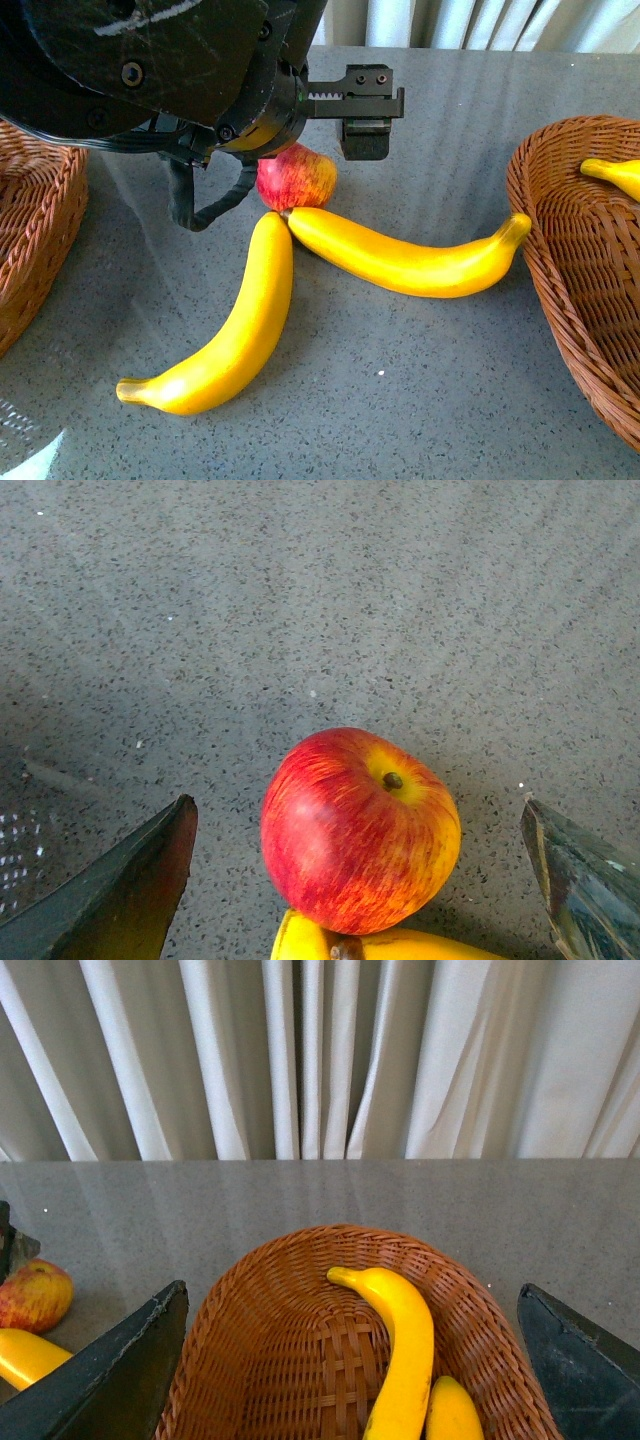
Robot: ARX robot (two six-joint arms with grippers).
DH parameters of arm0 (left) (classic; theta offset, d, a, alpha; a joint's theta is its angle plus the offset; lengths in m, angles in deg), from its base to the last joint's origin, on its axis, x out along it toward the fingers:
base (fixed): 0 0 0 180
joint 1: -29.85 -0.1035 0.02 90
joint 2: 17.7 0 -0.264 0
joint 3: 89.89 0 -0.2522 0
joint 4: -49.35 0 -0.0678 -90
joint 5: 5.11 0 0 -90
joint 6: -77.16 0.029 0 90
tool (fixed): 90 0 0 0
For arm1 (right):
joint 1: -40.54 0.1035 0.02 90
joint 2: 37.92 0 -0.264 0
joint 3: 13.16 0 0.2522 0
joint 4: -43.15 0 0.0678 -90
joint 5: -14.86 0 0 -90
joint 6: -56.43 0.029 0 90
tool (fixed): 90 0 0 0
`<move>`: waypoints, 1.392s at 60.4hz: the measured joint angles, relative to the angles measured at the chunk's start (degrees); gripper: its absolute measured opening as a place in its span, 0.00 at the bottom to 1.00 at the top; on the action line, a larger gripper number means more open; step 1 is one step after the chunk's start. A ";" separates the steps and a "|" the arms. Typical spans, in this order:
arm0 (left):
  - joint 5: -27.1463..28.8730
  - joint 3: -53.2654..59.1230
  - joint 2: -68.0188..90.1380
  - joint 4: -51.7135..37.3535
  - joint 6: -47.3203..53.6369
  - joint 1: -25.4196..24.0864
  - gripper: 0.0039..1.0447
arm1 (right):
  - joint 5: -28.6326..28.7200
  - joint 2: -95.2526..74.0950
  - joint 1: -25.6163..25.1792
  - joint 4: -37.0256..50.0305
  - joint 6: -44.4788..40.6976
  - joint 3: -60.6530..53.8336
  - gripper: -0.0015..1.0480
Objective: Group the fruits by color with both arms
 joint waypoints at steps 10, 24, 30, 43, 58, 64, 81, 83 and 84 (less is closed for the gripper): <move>-2.47 -0.04 0.48 -0.35 0.92 -0.02 0.91 | 0.00 0.00 0.00 0.00 0.00 0.00 0.91; -3.61 -0.04 0.63 -0.63 2.29 -0.02 0.91 | 0.00 0.00 0.00 0.00 0.00 0.00 0.91; -3.34 -0.04 0.61 -0.68 2.32 -0.02 0.91 | 0.00 0.00 0.00 0.00 0.00 0.00 0.91; -3.23 -0.02 0.61 -0.70 2.32 -0.02 0.91 | 0.00 0.00 0.00 0.00 0.00 0.00 0.91; 1.07 4.04 -2.21 -3.48 1.14 -0.09 0.91 | -0.02 0.00 0.00 0.00 0.00 0.00 0.91; 1.09 4.28 -3.34 -1.99 0.96 -0.46 0.91 | 0.00 0.00 0.00 0.00 0.00 0.00 0.91; -1.31 1.03 -0.09 0.35 -0.13 -0.22 0.91 | 0.00 0.00 0.00 0.00 0.00 0.00 0.91; -1.44 0.66 0.48 0.57 -0.28 -0.13 0.91 | 0.00 0.00 0.00 0.00 0.00 0.00 0.91; -1.53 0.52 0.72 0.61 -0.35 -0.11 0.91 | 0.00 0.00 0.00 0.00 0.00 0.00 0.91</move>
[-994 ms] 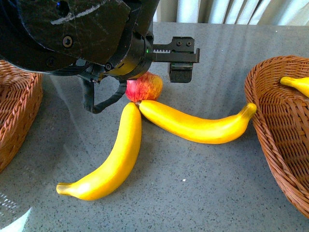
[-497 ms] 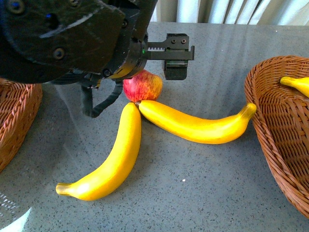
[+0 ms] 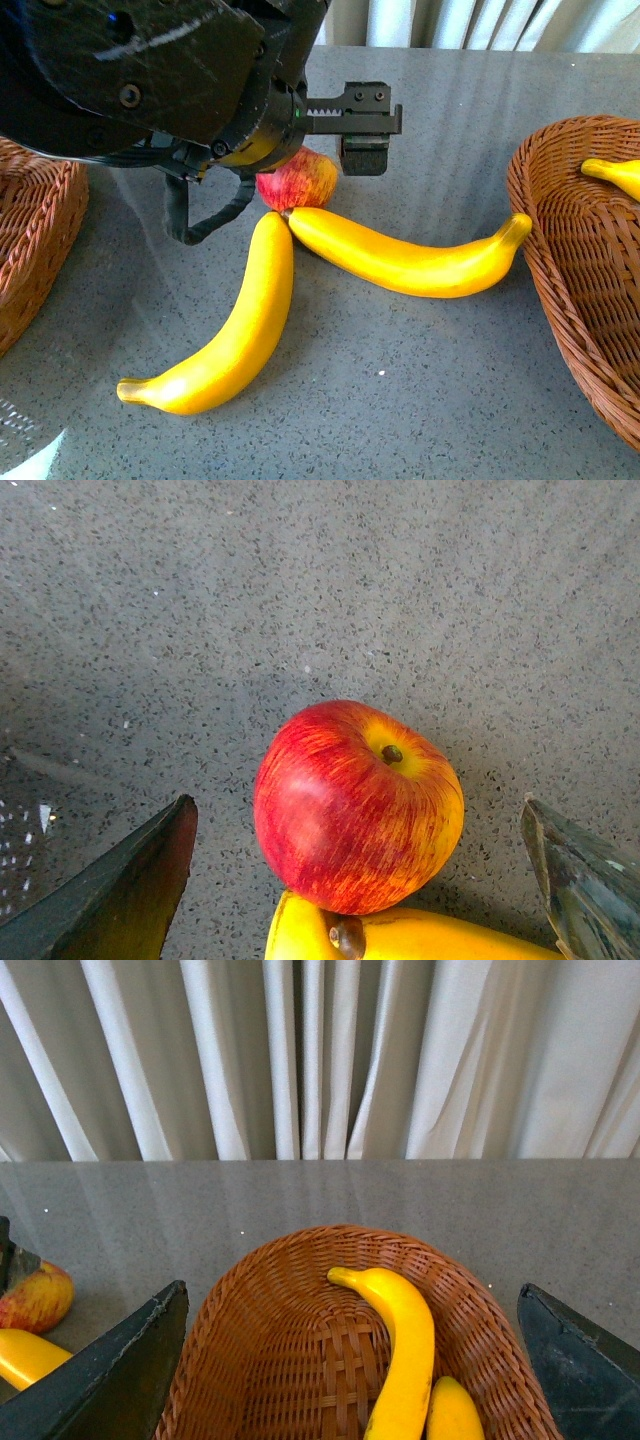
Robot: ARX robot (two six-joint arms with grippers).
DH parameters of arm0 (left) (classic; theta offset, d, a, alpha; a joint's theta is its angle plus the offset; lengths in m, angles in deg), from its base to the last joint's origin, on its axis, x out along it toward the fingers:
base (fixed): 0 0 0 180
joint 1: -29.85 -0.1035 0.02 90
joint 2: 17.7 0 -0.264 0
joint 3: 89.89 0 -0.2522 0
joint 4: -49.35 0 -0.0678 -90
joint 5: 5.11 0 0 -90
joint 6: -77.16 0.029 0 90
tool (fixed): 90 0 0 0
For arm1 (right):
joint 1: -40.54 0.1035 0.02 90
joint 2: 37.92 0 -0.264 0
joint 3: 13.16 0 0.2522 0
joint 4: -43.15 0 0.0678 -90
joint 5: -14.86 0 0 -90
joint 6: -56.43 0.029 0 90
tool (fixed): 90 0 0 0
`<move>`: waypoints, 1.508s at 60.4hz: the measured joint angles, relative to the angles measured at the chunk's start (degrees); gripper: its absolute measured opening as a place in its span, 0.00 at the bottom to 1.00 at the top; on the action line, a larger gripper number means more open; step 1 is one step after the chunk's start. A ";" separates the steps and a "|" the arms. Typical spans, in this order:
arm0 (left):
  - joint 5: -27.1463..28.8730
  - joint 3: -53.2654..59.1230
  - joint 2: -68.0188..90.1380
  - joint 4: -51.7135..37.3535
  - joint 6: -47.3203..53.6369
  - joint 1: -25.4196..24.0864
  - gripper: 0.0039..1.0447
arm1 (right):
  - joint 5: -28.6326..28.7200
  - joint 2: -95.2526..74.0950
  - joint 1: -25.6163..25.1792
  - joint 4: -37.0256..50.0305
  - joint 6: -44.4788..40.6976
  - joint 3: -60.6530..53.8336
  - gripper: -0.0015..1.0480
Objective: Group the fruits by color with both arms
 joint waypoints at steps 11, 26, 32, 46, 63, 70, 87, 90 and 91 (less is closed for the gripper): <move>-1.09 -1.36 2.14 0.33 -0.37 0.00 0.91 | 0.00 0.00 0.00 0.00 0.00 0.00 0.91; -1.07 -3.28 3.34 0.44 -0.33 -0.42 0.91 | 0.00 0.00 0.00 0.00 0.00 0.00 0.91; -1.09 -3.93 3.98 0.55 -0.31 -0.50 0.91 | 0.00 0.00 0.00 0.00 0.00 0.00 0.91; -1.07 -4.85 5.46 0.83 -0.09 -0.59 0.91 | 0.00 0.00 0.00 0.00 0.00 0.00 0.91; -0.98 -6.45 8.02 1.22 0.28 -0.61 0.91 | 0.00 0.00 0.00 0.00 0.00 0.00 0.91; -0.94 -7.02 9.18 1.55 0.28 -0.59 0.91 | 0.00 0.00 0.00 0.00 0.00 0.00 0.91; 0.02 -8.48 10.54 2.32 0.50 -0.48 0.83 | 0.00 0.00 0.00 0.00 0.00 0.00 0.91; 0.20 -8.59 10.54 2.49 0.50 -0.44 0.77 | 0.00 0.00 0.00 0.00 0.00 0.00 0.91; 0.22 -8.61 10.54 2.56 0.50 -0.44 0.76 | 0.00 0.00 0.00 0.00 0.00 0.00 0.91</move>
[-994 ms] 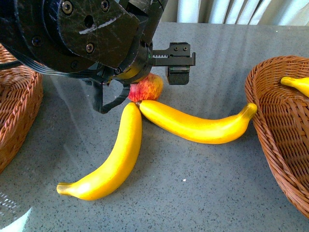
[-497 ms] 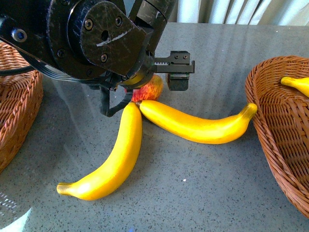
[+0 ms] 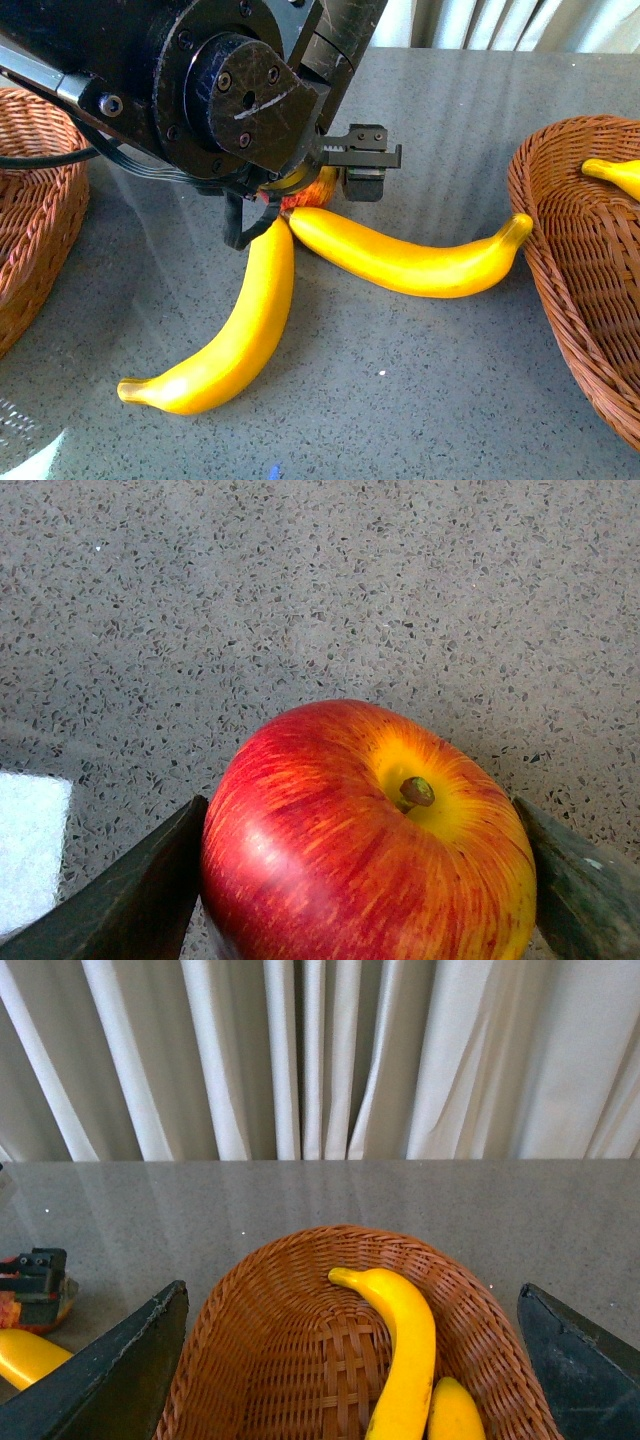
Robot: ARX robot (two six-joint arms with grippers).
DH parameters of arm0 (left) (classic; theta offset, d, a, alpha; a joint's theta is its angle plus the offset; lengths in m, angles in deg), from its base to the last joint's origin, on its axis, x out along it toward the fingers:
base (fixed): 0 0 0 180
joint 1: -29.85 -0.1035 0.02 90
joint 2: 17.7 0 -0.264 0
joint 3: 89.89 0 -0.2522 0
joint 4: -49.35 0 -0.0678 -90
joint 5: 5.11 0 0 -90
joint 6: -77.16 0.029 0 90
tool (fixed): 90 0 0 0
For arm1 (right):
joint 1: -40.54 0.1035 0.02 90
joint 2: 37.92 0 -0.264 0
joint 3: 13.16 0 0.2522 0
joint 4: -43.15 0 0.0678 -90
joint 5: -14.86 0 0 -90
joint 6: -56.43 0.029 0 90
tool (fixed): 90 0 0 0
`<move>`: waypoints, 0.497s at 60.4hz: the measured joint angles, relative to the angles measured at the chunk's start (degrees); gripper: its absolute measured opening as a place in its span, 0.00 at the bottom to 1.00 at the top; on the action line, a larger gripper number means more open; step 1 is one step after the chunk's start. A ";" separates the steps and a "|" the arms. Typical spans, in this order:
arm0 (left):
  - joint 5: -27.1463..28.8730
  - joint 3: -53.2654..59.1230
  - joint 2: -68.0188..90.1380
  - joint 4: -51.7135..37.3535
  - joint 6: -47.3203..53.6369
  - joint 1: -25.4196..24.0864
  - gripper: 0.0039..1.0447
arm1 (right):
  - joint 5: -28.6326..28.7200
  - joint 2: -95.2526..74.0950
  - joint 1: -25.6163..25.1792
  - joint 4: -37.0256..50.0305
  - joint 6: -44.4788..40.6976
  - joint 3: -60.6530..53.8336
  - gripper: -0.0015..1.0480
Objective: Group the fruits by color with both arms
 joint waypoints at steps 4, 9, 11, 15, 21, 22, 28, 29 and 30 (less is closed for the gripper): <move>0.09 -0.09 0.02 0.09 0.00 0.07 0.73 | 0.00 0.00 0.00 0.00 0.00 0.00 0.91; 0.13 -0.11 0.02 0.13 0.00 0.13 0.72 | 0.00 0.00 0.00 0.00 0.00 0.00 0.91; 0.13 -0.11 0.02 0.13 0.00 0.13 0.72 | 0.00 0.00 0.00 0.00 0.00 0.00 0.91; 0.24 -0.11 -0.04 0.13 0.00 0.24 0.72 | 0.00 0.00 0.00 0.00 0.00 0.00 0.91; 0.46 0.77 -1.27 -0.50 -0.11 0.28 0.72 | 0.00 0.00 0.00 0.00 0.00 0.00 0.91; 0.66 1.18 -1.77 -0.68 -0.09 0.28 0.72 | 0.00 0.00 0.00 0.00 0.00 0.00 0.91; 1.95 3.04 -4.70 -1.25 0.02 0.07 0.71 | 0.00 0.00 0.00 0.00 0.00 0.00 0.91; 2.21 3.58 -5.57 -1.40 0.04 -0.07 0.71 | 0.00 0.00 0.00 0.00 0.00 0.00 0.91; 2.32 3.87 -6.08 -1.55 0.04 -0.17 0.71 | 0.00 0.00 0.00 0.00 0.00 0.00 0.91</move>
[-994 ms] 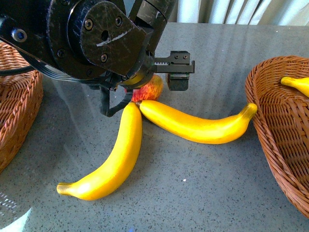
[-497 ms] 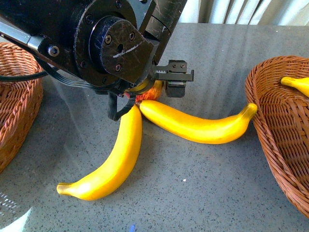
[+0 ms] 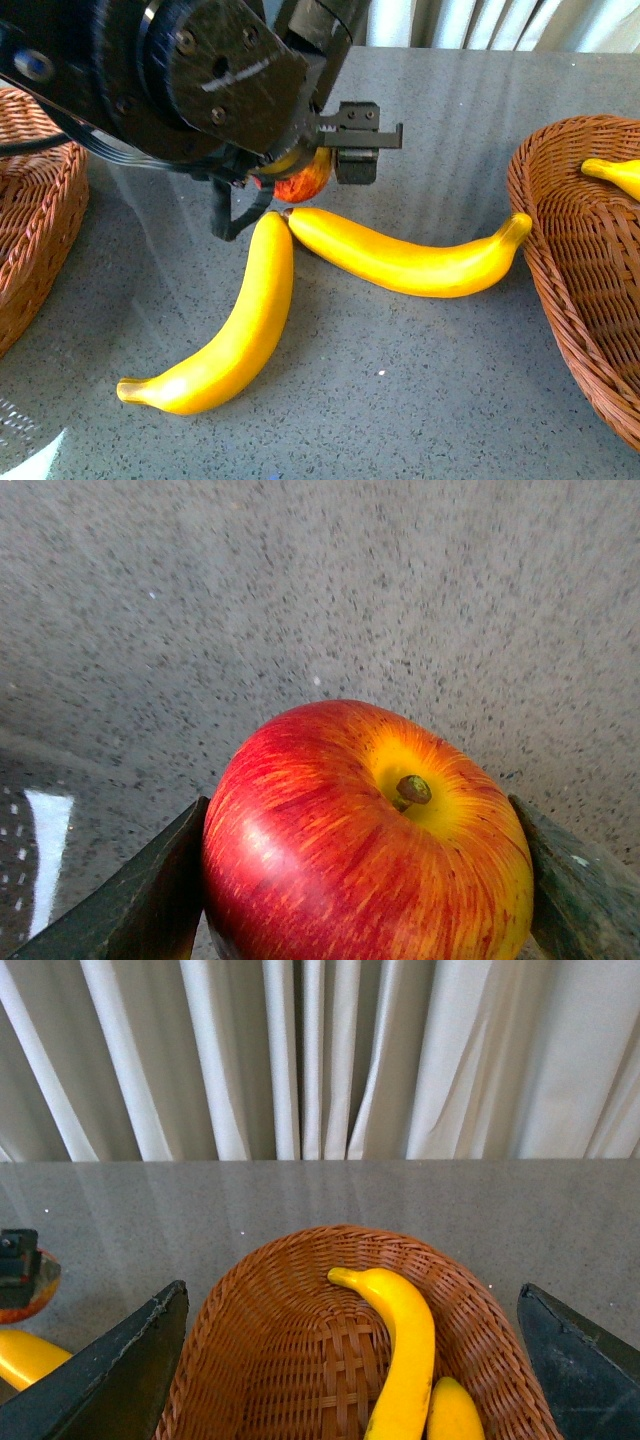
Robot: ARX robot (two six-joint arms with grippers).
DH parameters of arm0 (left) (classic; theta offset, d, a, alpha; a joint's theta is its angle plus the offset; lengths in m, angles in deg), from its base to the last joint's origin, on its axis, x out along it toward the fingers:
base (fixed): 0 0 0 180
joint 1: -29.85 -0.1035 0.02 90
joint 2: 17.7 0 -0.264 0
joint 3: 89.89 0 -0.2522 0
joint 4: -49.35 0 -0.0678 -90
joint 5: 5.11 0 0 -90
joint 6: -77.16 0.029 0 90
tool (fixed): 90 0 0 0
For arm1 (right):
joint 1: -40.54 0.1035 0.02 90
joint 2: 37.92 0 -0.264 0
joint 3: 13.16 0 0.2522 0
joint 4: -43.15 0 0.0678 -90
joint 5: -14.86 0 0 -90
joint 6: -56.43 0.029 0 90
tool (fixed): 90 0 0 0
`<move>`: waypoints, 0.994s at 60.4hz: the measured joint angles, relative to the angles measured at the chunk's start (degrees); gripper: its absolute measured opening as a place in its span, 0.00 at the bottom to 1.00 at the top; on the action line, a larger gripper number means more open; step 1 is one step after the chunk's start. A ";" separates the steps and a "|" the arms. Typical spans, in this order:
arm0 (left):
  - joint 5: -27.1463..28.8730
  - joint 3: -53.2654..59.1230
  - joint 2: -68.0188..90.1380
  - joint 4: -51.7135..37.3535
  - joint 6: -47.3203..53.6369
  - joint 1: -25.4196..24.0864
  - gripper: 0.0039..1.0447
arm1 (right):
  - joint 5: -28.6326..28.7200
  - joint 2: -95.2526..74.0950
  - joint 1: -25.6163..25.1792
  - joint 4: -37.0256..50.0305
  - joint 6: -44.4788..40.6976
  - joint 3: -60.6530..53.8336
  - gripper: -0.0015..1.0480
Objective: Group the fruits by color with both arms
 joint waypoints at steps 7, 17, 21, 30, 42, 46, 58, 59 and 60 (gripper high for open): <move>2.32 3.34 -5.42 -1.18 0.26 -1.53 0.71 | -0.02 0.00 0.00 0.00 0.00 0.00 0.91; 7.28 9.22 -13.66 -2.62 0.72 -5.84 0.71 | 0.00 0.00 0.00 0.00 0.00 0.00 0.91; 8.81 11.87 -16.83 -2.99 0.63 -8.35 0.71 | 0.00 0.00 0.00 0.00 0.00 0.00 0.91; 10.05 16.90 -20.92 -3.76 0.15 -14.01 0.71 | 0.00 0.00 0.00 0.00 0.00 0.00 0.91; 9.84 18.34 -19.02 -4.87 -0.96 -17.68 0.71 | 0.00 0.00 0.00 0.00 0.00 0.00 0.91; 9.94 18.23 -17.27 -4.33 -2.19 -18.64 0.71 | -0.02 0.00 0.00 0.00 0.00 0.00 0.91; 10.38 18.18 -15.30 -4.24 -5.66 -19.45 0.93 | 0.04 0.00 0.00 0.00 0.00 0.00 0.91; 10.38 18.18 -15.47 -4.48 -5.86 -19.45 0.92 | 0.04 0.00 0.00 0.00 0.00 0.00 0.91; 10.38 18.18 -15.56 -4.63 -5.90 -19.45 0.91 | 0.04 0.00 0.00 0.00 0.00 0.00 0.91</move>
